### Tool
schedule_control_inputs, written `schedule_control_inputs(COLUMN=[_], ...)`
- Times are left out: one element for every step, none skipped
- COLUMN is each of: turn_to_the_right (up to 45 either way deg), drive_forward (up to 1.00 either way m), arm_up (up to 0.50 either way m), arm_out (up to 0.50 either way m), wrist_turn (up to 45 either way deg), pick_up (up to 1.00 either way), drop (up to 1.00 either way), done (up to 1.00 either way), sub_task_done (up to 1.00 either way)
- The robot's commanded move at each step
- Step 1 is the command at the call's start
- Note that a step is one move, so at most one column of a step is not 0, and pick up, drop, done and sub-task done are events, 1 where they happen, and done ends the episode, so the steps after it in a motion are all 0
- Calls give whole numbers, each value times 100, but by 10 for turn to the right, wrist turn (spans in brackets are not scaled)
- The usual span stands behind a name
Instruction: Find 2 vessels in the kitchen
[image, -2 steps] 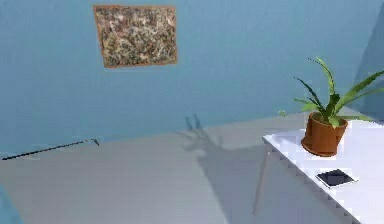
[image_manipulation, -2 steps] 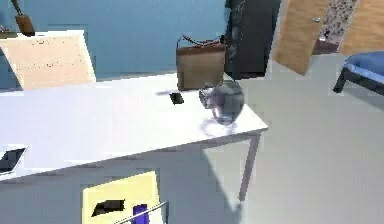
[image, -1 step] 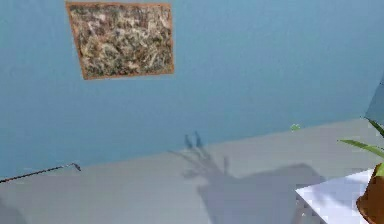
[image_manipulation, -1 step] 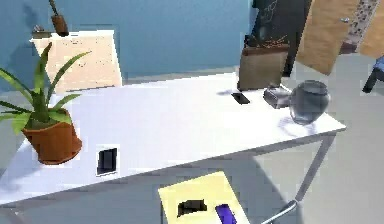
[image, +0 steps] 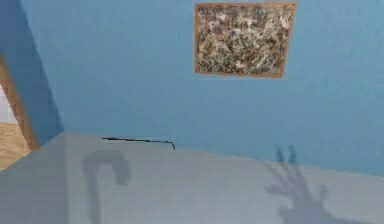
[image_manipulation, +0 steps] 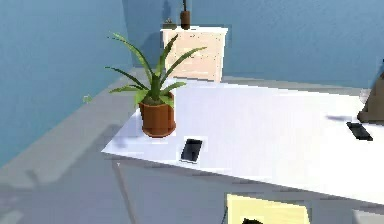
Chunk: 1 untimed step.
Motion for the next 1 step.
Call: schedule_control_inputs(turn_to_the_right=[0], drive_forward=[45], arm_up=[0], arm_out=[0], wrist_turn=[0], pick_up=[0], drop=[0], done=[0], sub_task_done=[0])
